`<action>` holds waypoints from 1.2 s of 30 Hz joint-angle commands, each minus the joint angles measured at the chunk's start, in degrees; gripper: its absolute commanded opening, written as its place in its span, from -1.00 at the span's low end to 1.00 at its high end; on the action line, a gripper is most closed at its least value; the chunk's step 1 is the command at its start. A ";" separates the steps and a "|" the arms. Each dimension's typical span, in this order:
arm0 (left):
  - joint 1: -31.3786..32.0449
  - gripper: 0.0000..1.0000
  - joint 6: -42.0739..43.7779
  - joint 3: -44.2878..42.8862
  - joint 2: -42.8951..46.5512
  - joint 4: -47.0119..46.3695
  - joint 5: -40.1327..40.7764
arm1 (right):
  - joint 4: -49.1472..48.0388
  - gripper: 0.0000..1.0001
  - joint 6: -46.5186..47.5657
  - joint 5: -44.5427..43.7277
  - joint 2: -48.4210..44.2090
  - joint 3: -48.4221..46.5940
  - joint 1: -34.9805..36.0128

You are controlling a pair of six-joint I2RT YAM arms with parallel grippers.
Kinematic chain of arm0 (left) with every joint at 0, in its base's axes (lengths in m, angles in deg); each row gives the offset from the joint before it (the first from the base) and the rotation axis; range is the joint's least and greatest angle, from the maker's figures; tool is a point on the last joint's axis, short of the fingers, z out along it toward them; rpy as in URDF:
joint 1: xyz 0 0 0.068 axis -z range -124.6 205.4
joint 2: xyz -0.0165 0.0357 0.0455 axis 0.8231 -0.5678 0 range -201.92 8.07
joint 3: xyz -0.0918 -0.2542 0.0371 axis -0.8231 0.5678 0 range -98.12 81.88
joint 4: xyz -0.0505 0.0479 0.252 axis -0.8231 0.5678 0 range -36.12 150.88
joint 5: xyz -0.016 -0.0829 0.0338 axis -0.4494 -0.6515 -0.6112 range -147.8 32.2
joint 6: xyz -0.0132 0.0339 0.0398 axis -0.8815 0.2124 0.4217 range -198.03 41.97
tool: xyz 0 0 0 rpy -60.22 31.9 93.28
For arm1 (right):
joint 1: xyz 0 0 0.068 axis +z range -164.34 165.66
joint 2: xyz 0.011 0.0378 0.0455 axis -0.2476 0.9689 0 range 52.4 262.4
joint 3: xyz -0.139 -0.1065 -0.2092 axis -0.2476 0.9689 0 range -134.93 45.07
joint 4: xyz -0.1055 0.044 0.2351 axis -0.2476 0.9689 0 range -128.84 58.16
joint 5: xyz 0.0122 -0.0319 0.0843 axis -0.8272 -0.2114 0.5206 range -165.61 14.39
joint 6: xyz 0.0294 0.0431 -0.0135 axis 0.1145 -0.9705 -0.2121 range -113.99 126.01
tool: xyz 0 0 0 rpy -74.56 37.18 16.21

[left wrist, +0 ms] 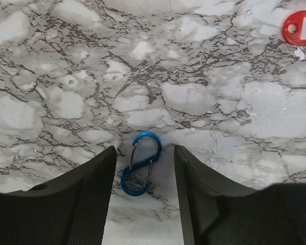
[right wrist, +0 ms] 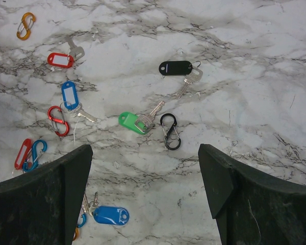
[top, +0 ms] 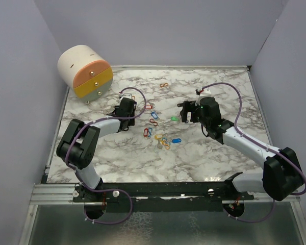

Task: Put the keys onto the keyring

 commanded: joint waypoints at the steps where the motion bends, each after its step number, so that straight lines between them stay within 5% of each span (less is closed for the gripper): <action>1: -0.06 0.04 -0.20 2.39 1.93 4.83 -0.09 | 0.43 0.72 0.48 -1.69 -0.48 0.15 0.21; 19: -1.11 0.01 -0.67 4.24 2.37 4.09 -2.75 | 0.88 0.71 0.53 -1.43 -1.50 0.54 0.20; 36: -1.73 -0.87 -0.75 4.47 2.68 3.55 -4.30 | 1.14 0.71 0.48 -1.86 -1.72 0.50 0.21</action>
